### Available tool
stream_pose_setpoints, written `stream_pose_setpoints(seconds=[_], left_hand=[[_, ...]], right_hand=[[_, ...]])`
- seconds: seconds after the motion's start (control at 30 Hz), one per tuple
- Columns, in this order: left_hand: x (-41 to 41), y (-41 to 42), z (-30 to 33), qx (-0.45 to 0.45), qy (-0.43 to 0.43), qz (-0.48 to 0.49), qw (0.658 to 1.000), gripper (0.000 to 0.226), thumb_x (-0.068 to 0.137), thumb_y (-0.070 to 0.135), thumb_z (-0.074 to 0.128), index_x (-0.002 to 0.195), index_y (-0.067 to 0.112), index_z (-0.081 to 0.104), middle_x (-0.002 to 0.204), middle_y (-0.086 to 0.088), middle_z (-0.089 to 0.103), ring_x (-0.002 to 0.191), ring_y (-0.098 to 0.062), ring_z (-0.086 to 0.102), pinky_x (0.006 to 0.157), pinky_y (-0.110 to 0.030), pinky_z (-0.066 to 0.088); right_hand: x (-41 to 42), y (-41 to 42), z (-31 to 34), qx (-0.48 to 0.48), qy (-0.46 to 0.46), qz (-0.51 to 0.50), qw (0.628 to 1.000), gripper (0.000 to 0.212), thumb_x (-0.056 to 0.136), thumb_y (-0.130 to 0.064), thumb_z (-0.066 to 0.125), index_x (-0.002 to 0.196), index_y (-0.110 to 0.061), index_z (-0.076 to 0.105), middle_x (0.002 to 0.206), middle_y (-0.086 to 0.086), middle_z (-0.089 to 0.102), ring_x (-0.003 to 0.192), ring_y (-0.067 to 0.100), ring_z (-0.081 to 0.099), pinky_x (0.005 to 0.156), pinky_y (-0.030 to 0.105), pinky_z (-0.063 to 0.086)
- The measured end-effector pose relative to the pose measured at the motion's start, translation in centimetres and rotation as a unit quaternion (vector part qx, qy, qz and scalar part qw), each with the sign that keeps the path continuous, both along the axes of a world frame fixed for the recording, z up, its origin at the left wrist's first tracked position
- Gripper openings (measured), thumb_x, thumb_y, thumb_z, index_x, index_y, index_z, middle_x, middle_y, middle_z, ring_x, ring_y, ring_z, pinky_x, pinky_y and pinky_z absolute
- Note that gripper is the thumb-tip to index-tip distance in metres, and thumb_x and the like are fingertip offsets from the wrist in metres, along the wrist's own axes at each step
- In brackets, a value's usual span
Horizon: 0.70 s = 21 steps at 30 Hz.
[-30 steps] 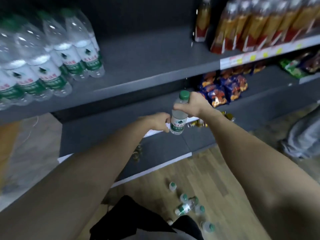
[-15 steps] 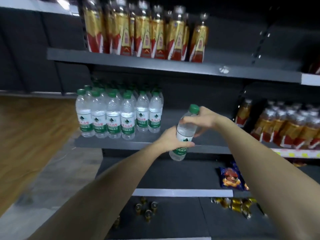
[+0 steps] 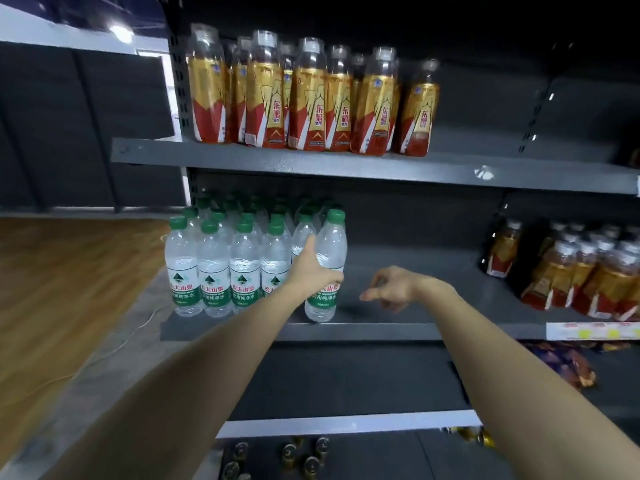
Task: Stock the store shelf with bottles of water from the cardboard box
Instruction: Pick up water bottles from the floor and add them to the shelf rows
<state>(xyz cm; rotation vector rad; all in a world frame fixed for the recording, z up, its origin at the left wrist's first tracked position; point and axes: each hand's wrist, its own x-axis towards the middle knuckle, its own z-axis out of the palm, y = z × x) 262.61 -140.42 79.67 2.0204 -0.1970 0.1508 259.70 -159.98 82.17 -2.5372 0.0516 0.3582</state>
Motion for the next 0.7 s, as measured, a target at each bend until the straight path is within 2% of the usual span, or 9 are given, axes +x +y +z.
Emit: stream_pose_setpoints(seconds=[0.1, 0.17, 0.27, 0.33, 0.4, 0.47, 0.57, 0.63, 0.7], left_hand=[[1.4, 0.8, 0.3, 0.012, -0.012, -0.009, 1.0, 0.085, 0.063, 0.015, 0.084, 0.133, 0.02, 0.036, 0.11, -0.003, 0.059, 0.098, -0.025, 0.059, 0.083, -0.037, 0.055], [2.0, 1.0, 0.2, 0.028, -0.01, -0.007, 1.0, 0.093, 0.064, 0.015, 0.087, 0.14, 0.017, 0.034, 0.12, -0.006, 0.058, 0.106, -0.026, 0.057, 0.088, -0.035, 0.052], [2.4, 1.1, -0.6, 0.063, 0.015, 0.008, 0.998, 0.104, 0.064, 0.013, 0.089, 0.148, 0.014, 0.029, 0.137, -0.008, 0.051, 0.124, -0.029, 0.049, 0.092, -0.029, 0.042], [2.8, 1.3, -1.0, 0.078, 0.014, 0.024, 0.997, 0.108, 0.063, 0.011, 0.091, 0.15, 0.014, 0.028, 0.14, -0.01, 0.05, 0.126, -0.029, 0.048, 0.093, -0.029, 0.042], [3.1, 1.1, -1.1, 0.091, 0.015, 0.039, 0.995, 0.109, 0.062, 0.01, 0.092, 0.15, 0.016, 0.027, 0.135, -0.009, 0.053, 0.119, -0.028, 0.054, 0.089, -0.027, 0.044], [3.4, 0.7, -1.0, 0.119, 0.027, 0.055, 0.991, 0.108, 0.064, 0.011, 0.09, 0.15, 0.017, 0.025, 0.121, -0.008, 0.059, 0.102, -0.026, 0.062, 0.083, -0.029, 0.052], [3.8, 0.0, -0.2, 0.147, 0.056, 0.08, 0.984, 0.11, 0.07, 0.011, 0.085, 0.154, 0.021, 0.014, 0.107, -0.006, 0.062, 0.083, -0.02, 0.06, 0.072, -0.032, 0.053], [4.1, -0.3, 0.5, 0.186, 0.069, 0.102, 0.975, 0.109, 0.071, 0.024, 0.083, 0.153, 0.027, 0.011, 0.103, -0.004, 0.064, 0.085, -0.023, 0.063, 0.079, -0.036, 0.055], [4.3, -0.6, 1.3, 0.25, 0.068, 0.137, 0.956, 0.103, 0.069, 0.048, 0.079, 0.15, 0.025, 0.019, 0.103, -0.004, 0.067, 0.092, -0.027, 0.065, 0.082, -0.039, 0.056]], right_hand=[[0.9, 1.0, -1.7, -0.029, 0.028, -0.002, 0.999, 0.045, 0.086, -0.04, 0.073, 0.11, -0.004, 0.062, 0.092, 0.016, 0.068, 0.085, 0.032, 0.072, 0.077, 0.04, 0.062], [1.5, 1.5, -2.7, -0.042, 0.05, 0.004, 0.998, 0.043, 0.088, -0.039, 0.071, 0.11, -0.003, 0.061, 0.084, 0.011, 0.066, 0.075, 0.027, 0.069, 0.076, 0.037, 0.062], [3.0, 2.2, -3.8, -0.045, 0.074, 0.018, 0.996, 0.039, 0.089, -0.037, 0.07, 0.108, -0.005, 0.061, 0.082, 0.007, 0.067, 0.075, 0.024, 0.067, 0.078, 0.039, 0.061], [4.3, 2.7, -3.7, -0.051, 0.081, 0.035, 0.995, 0.033, 0.09, -0.037, 0.069, 0.105, -0.01, 0.057, 0.082, 0.004, 0.066, 0.074, 0.021, 0.065, 0.077, 0.038, 0.06], [5.7, 3.0, -3.1, -0.057, 0.081, 0.055, 0.994, 0.025, 0.091, -0.035, 0.068, 0.097, -0.014, 0.055, 0.083, 0.004, 0.064, 0.072, 0.02, 0.063, 0.073, 0.036, 0.058], [6.9, 3.2, -2.5, -0.061, 0.073, 0.07, 0.993, 0.021, 0.092, -0.033, 0.067, 0.088, -0.019, 0.053, 0.082, 0.004, 0.064, 0.071, 0.019, 0.063, 0.068, 0.033, 0.057], [8.6, 3.3, -2.3, -0.068, 0.075, 0.09, 0.991, 0.019, 0.091, -0.032, 0.068, 0.087, -0.02, 0.053, 0.084, 0.004, 0.065, 0.072, 0.019, 0.065, 0.062, 0.03, 0.055], [9.4, 3.1, -2.4, -0.071, 0.091, 0.101, 0.988, 0.021, 0.091, -0.033, 0.069, 0.089, -0.019, 0.054, 0.086, 0.005, 0.066, 0.075, 0.021, 0.066, 0.063, 0.031, 0.056], [9.9, 2.8, -2.6, -0.065, 0.1, 0.11, 0.987, 0.026, 0.089, -0.036, 0.072, 0.09, -0.017, 0.055, 0.087, 0.007, 0.066, 0.076, 0.023, 0.067, 0.069, 0.034, 0.058]])
